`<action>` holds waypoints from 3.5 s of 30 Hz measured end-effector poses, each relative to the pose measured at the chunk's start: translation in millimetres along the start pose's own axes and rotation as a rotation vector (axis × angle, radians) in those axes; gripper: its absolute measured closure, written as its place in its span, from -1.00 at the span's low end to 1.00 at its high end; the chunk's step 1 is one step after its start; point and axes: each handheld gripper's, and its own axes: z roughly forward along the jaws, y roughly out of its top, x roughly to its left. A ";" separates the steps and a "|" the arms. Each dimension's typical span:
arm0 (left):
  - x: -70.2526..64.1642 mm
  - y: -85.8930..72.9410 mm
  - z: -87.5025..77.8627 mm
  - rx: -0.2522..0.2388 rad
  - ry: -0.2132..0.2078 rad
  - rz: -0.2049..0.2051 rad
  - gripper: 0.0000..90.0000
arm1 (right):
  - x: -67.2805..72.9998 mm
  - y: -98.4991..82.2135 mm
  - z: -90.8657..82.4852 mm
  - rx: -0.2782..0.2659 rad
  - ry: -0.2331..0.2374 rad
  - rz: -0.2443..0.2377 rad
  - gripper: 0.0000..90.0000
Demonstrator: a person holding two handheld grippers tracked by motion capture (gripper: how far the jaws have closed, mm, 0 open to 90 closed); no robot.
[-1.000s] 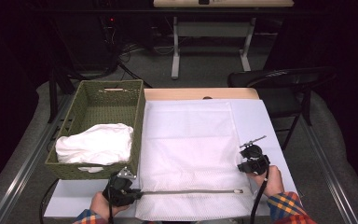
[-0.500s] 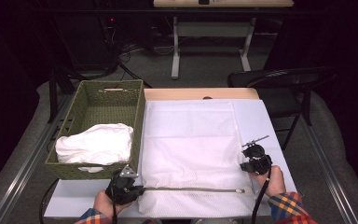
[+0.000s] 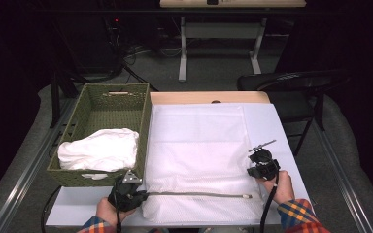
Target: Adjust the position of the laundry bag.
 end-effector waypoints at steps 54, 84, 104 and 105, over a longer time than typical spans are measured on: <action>1.1 3.0 2.5 0.019 0.005 0.003 0.83 | -3.2 11.2 4.6 -0.014 -0.029 -0.021 0.96; -11.4 5.8 -22.6 -0.030 -0.056 0.096 -0.44 | 0.6 -0.4 -28.3 -0.095 0.023 -0.073 -0.56; -24.1 5.9 -25.5 -0.089 -0.075 0.141 -0.92 | 3.3 -35.8 -58.8 -0.152 0.118 -0.027 -1.00; -24.1 5.9 -25.2 -0.088 -0.078 0.142 -0.92 | 4.1 -37.0 -58.5 -0.150 0.118 -0.026 -1.00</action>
